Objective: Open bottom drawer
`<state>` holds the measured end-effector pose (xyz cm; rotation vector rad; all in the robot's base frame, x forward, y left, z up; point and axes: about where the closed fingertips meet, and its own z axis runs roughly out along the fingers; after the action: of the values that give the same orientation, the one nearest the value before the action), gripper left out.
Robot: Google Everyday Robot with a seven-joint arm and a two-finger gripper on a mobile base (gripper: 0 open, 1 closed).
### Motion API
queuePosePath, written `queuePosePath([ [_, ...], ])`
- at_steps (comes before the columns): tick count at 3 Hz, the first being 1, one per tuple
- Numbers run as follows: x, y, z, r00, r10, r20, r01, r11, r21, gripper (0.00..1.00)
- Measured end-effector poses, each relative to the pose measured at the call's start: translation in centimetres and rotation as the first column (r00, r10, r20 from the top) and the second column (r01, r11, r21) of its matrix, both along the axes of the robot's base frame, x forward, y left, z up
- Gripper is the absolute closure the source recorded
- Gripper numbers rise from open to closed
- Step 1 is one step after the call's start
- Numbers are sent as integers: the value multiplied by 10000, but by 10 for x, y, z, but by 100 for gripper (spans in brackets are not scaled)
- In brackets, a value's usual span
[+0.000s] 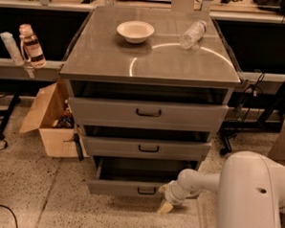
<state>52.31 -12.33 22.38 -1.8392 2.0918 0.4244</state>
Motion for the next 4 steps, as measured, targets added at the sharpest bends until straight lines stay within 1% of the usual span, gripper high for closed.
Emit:
queuePosePath([
  [1, 2, 0, 0, 10000, -14, 10, 14, 10000, 4, 44],
  [2, 2, 0, 0, 10000, -18, 12, 18, 10000, 4, 21],
  [3, 11, -2, 0, 9999, -135, 108, 135, 9999, 1, 0],
  [4, 38, -3, 2, 9993, -199, 315, 200, 9998, -21, 0],
])
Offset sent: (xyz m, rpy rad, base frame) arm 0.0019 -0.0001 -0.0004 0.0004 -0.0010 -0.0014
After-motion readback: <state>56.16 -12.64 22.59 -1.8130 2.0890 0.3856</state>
